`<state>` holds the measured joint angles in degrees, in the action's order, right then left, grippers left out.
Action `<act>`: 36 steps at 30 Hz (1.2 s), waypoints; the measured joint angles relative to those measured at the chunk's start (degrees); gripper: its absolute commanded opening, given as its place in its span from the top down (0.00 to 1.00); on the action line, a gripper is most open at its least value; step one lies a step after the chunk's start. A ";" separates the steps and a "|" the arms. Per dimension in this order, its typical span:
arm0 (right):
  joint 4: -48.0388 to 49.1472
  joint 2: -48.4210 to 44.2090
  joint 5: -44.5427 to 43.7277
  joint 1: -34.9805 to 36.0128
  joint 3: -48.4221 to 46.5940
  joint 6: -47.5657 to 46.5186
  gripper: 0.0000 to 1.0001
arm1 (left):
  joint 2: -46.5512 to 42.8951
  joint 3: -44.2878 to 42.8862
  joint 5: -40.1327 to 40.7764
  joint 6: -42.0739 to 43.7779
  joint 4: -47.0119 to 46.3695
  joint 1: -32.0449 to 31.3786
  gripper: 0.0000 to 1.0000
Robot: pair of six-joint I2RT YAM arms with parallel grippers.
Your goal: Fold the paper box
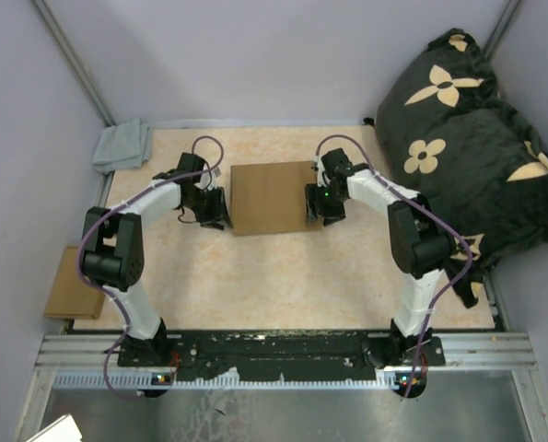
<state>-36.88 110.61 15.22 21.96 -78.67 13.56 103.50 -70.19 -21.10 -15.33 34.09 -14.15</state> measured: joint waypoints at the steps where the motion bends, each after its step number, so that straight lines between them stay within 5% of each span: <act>1: 0.22 -0.28 -0.20 0.00 0.13 -0.04 0.41 | 0.00 0.00 0.17 0.00 -0.22 0.00 0.59; 6: -0.04 -3.85 0.55 0.00 0.31 -1.11 0.41 | -0.90 0.20 0.63 0.44 -0.81 0.00 0.61; 10: -2.75 -9.11 3.15 0.00 -0.17 -2.78 0.47 | -5.99 1.44 -0.81 1.77 -1.33 0.00 0.79; 11: -3.45 -10.21 3.56 0.00 -0.70 -3.04 0.52 | -7.72 1.79 -1.53 2.16 -1.64 0.00 0.88; 14: -2.78 -12.02 3.96 0.00 -4.42 -3.74 1.00 | -13.33 2.99 -3.76 3.93 -3.56 -0.35 1.00; 20: 8.41 -1.51 0.76 -0.31 -19.98 -0.31 1.00 | -17.38 5.57 -2.73 9.86 -6.62 -5.99 1.00; 26: 13.03 24.94 -0.70 -0.37 -46.64 2.93 0.94 | -16.94 9.57 2.25 13.33 -7.58 -12.39 0.96; 36: 9.77 35.12 2.67 -0.20 -51.71 2.95 0.89 | -9.60 11.61 12.76 13.16 -14.01 -15.26 0.94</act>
<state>-27.11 145.73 17.89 21.76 -130.39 16.51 93.91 -58.59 -8.34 -2.17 20.08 -29.41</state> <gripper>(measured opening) 0.109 0.069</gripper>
